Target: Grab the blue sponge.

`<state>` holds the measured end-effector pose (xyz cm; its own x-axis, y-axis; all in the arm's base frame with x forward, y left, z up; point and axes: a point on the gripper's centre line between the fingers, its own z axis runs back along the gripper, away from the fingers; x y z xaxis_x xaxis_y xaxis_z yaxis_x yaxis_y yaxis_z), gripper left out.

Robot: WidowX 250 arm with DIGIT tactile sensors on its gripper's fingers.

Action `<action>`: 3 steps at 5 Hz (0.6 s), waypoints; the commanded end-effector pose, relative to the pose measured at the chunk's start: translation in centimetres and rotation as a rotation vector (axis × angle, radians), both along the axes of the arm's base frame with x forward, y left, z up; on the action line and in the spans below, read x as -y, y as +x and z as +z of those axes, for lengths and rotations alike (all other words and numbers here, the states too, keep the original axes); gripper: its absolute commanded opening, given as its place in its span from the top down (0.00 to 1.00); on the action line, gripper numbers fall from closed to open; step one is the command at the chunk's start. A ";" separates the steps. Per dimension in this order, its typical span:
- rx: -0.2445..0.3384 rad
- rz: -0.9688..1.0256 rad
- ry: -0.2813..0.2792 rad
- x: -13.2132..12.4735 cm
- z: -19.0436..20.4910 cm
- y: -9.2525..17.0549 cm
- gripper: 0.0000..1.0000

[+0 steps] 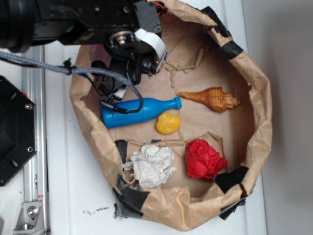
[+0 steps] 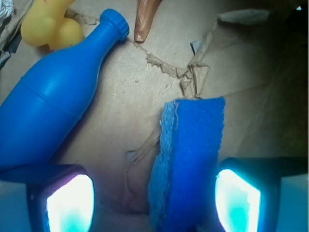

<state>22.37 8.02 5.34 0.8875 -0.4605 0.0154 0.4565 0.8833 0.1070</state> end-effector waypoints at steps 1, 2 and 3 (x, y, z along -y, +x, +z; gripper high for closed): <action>-0.047 -0.045 0.029 0.3 -3.8 0.8 0.00; -0.060 -0.030 0.038 0.9 -4.0 0.6 1.00; -0.043 -0.029 0.040 0.7 -3.1 0.5 1.00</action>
<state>22.23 7.98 1.62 0.8778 -0.4758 -0.0550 0.4790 0.8712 0.1079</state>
